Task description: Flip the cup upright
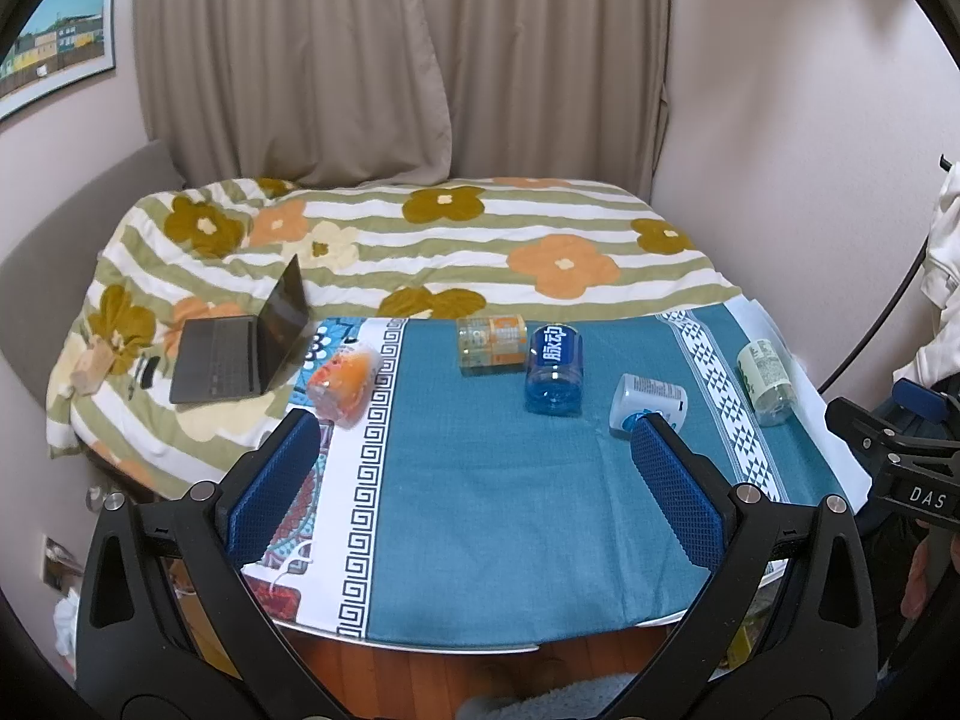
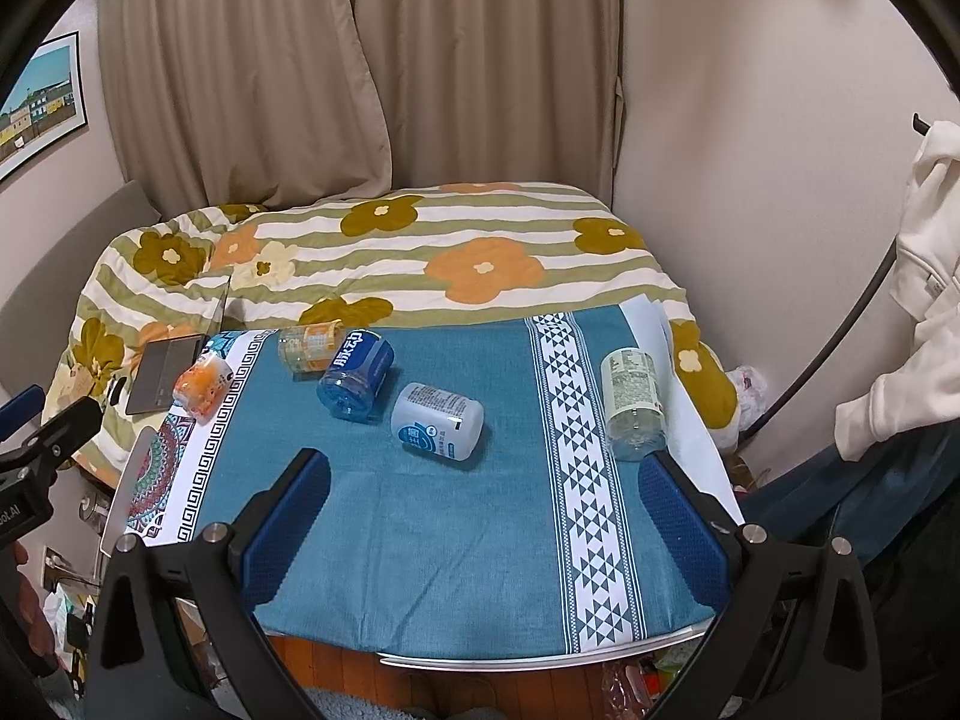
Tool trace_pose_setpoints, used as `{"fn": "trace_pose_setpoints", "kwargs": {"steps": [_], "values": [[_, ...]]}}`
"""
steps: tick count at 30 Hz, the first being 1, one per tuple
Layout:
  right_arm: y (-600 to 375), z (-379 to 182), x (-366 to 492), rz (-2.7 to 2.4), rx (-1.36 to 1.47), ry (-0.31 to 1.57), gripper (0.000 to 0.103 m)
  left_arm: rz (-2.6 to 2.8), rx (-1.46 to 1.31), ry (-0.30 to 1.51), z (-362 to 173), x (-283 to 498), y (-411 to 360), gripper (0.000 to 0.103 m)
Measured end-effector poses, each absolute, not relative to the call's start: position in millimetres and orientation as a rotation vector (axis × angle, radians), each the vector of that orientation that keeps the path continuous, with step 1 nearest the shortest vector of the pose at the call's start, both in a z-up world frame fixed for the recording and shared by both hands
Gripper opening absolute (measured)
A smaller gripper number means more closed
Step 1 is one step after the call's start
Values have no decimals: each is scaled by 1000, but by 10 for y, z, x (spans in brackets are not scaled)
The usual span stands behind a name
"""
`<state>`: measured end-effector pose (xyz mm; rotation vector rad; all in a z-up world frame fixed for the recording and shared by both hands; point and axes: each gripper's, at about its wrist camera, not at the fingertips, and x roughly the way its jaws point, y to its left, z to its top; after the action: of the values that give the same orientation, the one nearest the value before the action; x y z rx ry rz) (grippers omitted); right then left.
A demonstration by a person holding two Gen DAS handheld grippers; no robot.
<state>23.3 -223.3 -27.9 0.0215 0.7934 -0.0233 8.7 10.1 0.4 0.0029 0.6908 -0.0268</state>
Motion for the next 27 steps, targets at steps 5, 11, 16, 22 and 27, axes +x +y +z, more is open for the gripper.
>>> {"fn": "trace_pose_setpoints", "kwargs": {"steps": [5, 11, 16, 22, 27], "values": [[-2240, -287, 238, -25, 28, 794, 103, -26, 1, 692, -3, 97, 112, 103], [-2240, -283, 241, -26, 29, 795, 103, -36, -5, 695, -33, 111, 120, 103], [-2247, -282, 244, -25, 27, 794, 103, -39, -6, 695, -56, 145, 108, 103], [-2261, -288, 260, -22, 39, 810, 103, -69, -19, 700, -74, 203, 174, 103], [-2252, -346, 372, -29, 41, 841, 103, -91, -10, 728, -183, 320, 238, 103]]}}
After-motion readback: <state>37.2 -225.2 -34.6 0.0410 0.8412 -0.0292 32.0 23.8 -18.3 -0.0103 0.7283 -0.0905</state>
